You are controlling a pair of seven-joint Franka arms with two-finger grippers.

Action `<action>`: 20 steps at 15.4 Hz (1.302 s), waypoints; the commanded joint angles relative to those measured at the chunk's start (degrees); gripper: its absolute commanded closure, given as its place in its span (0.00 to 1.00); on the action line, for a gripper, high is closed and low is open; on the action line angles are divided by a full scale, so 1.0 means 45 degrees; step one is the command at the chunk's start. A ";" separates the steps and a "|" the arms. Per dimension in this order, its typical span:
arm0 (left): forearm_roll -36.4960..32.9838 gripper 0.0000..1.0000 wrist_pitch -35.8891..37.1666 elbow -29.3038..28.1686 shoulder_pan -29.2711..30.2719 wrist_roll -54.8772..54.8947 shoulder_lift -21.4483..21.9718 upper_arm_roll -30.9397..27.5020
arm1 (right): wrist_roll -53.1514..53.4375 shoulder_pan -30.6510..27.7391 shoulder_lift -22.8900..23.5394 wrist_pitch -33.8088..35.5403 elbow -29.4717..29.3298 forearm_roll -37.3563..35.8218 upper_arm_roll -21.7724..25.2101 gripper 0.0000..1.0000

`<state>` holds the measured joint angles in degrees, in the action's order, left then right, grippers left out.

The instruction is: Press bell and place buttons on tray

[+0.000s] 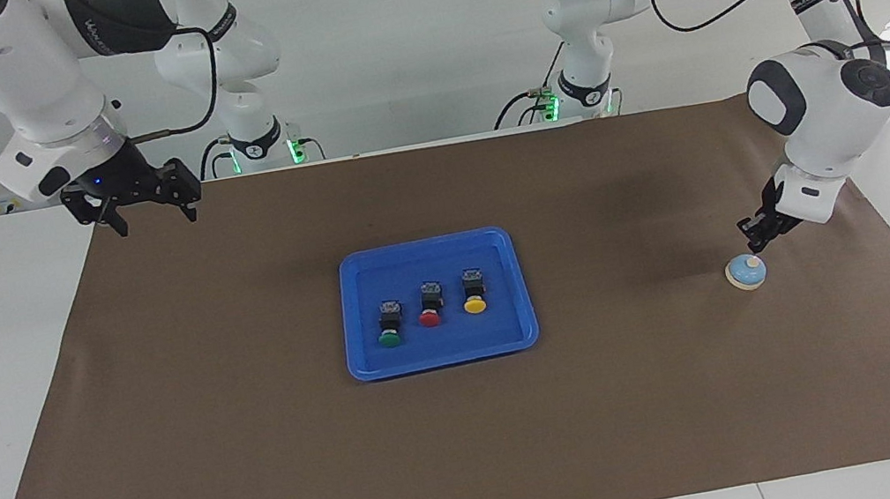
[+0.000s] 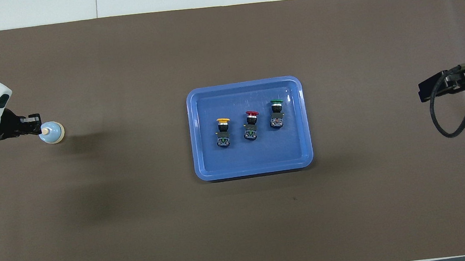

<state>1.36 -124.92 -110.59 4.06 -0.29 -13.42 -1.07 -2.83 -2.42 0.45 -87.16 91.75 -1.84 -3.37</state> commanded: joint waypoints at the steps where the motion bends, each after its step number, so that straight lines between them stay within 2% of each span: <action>1: 0.0011 1.00 -0.0754 -0.0112 0.0093 0.0024 -0.0356 0.0023 | -0.0270 -0.0087 -0.0198 -0.0046 0.0196 0.0155 -0.0012 0.00; 5: 0.0011 1.00 -0.1652 -0.0171 0.0385 0.0141 -0.1039 0.0042 | -0.0270 -0.0087 -0.0198 -0.0046 0.0196 0.0155 -0.0012 0.00; 7: 0.0011 1.00 -0.2101 -0.0638 0.0367 0.0142 -0.1079 0.0023 | -0.0270 -0.0087 -0.0198 -0.0046 0.0196 0.0155 -0.0012 0.00; 9: 0.0011 0.98 -0.1678 -0.0368 0.0309 0.0142 -0.1060 0.0023 | -0.0270 -0.0087 -0.0198 -0.0046 0.0196 0.0155 -0.0012 0.00; 11: 0.0011 0.40 -0.0684 0.0450 0.0192 0.0122 -0.0963 0.0023 | -0.0270 -0.0087 -0.0198 -0.0046 0.0196 0.0174 -0.0012 0.00; 12: 0.0011 0.05 -0.0233 0.0667 0.0152 0.0122 -0.0769 0.0042 | -0.0270 -0.0087 -0.0198 -0.0046 0.0196 0.0155 0.0007 0.00; 13: 0.0011 0.00 0.0197 0.0766 0.0055 0.0045 -0.0438 0.0023 | -0.0270 -0.0106 -0.0198 -0.0046 0.0196 0.0155 -0.0012 0.00; 14: 0.0011 0.00 0.0994 0.0960 -0.0004 0.0025 -0.0067 0.0023 | -0.0270 -0.0087 -0.0198 -0.0046 0.0196 0.0155 -0.0012 0.00; 18: 0.0011 0.00 0.6127 0.3671 -0.0004 0.0122 0.0287 0.0159 | -0.0270 -0.0087 -0.0198 -0.0046 0.0216 0.0155 -0.0012 0.00; 20: 0.0030 0.00 0.6995 0.3678 -0.0237 0.0141 0.1123 0.0198 | -0.0270 -0.0087 -0.0198 -0.0046 0.0196 0.0155 -0.0012 0.00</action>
<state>1.46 -98.58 -95.45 4.53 -0.13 -11.06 0.16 -2.83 -2.42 0.45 -87.16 91.76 -1.84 -3.37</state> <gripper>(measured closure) 0.053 0.000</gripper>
